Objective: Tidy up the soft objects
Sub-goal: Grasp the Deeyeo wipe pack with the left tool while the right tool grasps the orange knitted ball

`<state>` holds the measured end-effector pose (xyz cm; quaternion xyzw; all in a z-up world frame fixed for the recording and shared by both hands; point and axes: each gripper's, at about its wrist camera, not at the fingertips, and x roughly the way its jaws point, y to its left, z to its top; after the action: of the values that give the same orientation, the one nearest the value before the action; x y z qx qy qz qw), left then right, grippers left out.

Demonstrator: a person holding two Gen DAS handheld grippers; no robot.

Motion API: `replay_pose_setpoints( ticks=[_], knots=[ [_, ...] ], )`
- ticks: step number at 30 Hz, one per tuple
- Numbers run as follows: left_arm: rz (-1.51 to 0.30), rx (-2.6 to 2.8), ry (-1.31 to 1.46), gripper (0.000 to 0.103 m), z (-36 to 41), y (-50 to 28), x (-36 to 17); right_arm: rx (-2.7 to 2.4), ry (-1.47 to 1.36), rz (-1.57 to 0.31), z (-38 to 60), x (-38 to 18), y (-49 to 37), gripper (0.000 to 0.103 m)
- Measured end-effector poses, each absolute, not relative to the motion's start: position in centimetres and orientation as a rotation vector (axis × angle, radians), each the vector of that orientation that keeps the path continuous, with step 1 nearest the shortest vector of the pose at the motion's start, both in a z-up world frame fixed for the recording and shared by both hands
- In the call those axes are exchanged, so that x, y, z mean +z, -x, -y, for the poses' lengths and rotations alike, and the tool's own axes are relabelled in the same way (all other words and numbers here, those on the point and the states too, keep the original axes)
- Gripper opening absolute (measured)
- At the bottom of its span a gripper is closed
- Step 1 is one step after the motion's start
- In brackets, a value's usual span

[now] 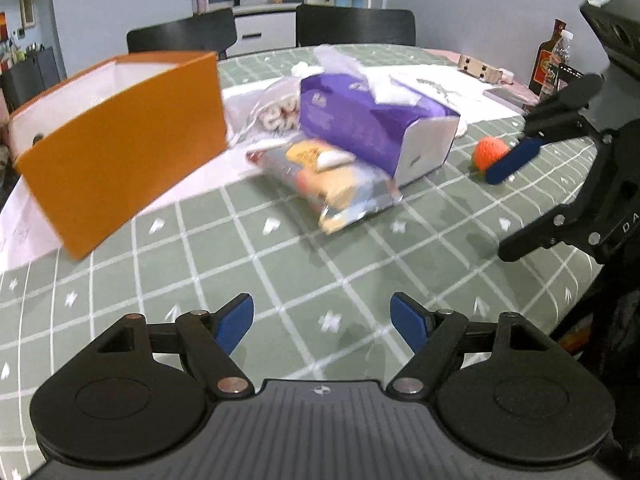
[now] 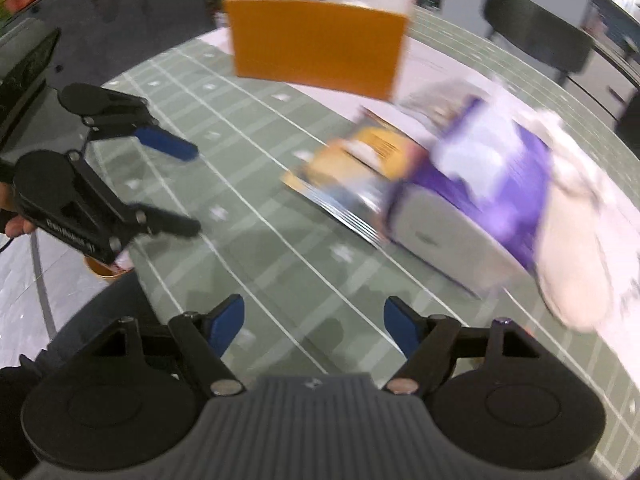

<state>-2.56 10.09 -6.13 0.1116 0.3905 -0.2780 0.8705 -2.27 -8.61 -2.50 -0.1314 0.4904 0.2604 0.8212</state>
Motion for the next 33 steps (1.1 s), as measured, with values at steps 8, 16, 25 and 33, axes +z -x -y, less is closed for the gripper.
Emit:
replay_pose_setpoints(
  ticks=[8,16,25,33],
  knots=[
    [-0.719,-0.529,-0.228,0.092,-6.3,1.0,-5.7,0.435,0.193,-1.042,14.2,-2.4,3.1,0.077],
    [-0.682,-0.447,-0.159,0.092,-3.9,-1.8,-5.7,0.378,0.143,-1.02,16.4,-2.2,2.8,0.077],
    [-0.736,-0.375,-0.151,0.096,-2.0,-4.4,-7.3,0.351,0.146,-1.006,17.0,-2.4,2.1,0.077],
    [-0.727,-0.341,-0.181,0.1,-1.1,-4.6,-7.8,0.333,0.136,-1.004,17.5,-2.9,1.6,0.077]
  ],
)
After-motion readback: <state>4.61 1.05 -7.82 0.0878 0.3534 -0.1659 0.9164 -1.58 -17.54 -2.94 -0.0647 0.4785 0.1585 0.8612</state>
